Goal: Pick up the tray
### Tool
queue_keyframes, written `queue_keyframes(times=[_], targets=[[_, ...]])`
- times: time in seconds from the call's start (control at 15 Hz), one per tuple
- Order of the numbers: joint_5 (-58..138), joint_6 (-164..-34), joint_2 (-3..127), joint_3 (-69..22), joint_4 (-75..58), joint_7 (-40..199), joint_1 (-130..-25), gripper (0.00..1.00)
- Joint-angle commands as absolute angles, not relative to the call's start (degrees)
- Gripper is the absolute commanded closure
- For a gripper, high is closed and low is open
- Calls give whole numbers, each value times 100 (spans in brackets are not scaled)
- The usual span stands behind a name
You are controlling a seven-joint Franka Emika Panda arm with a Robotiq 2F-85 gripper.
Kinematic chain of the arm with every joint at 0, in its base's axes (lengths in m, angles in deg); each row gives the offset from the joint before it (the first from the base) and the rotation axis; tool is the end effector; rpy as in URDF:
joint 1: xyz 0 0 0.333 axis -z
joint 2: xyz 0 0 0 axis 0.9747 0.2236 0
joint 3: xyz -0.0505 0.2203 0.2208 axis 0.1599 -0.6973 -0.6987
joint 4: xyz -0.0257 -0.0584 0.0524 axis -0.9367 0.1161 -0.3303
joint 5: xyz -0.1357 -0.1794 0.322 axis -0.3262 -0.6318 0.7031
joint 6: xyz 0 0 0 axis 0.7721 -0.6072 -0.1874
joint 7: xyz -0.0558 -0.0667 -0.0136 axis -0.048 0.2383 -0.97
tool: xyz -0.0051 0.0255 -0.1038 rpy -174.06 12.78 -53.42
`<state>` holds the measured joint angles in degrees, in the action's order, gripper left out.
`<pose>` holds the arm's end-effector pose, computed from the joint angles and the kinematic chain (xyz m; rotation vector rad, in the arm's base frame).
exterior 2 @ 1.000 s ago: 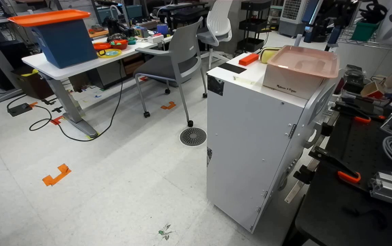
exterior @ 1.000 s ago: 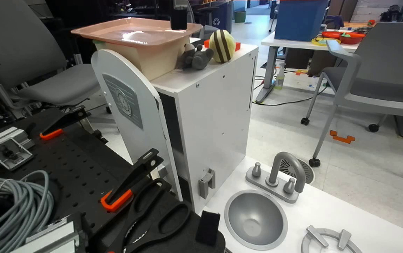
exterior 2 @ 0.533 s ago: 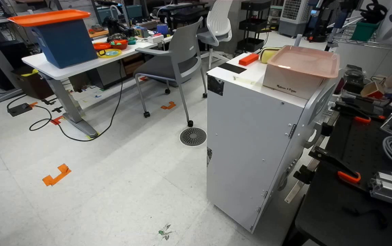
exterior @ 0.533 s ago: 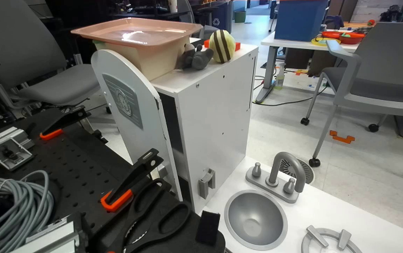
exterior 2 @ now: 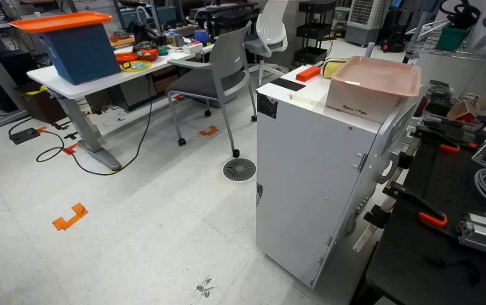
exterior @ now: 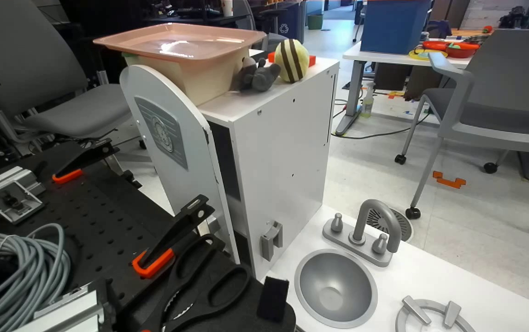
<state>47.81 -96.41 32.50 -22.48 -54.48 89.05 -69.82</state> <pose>0.4581 -0.0981 0.4072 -2.9500 0.7720 -0.1615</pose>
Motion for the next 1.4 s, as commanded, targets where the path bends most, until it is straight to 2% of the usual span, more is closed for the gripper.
queue_keyframes(times=[0.0, 0.73, 1.33], targets=[[5056, -9903, 3384, -2096, -5472, 8824, -6922, 0], [6157, -9952, 3476, -1751, -5467, 7873, -6949, 0], [6316, -9889, 3477, -1369, -5566, 7431, -6726, 0]])
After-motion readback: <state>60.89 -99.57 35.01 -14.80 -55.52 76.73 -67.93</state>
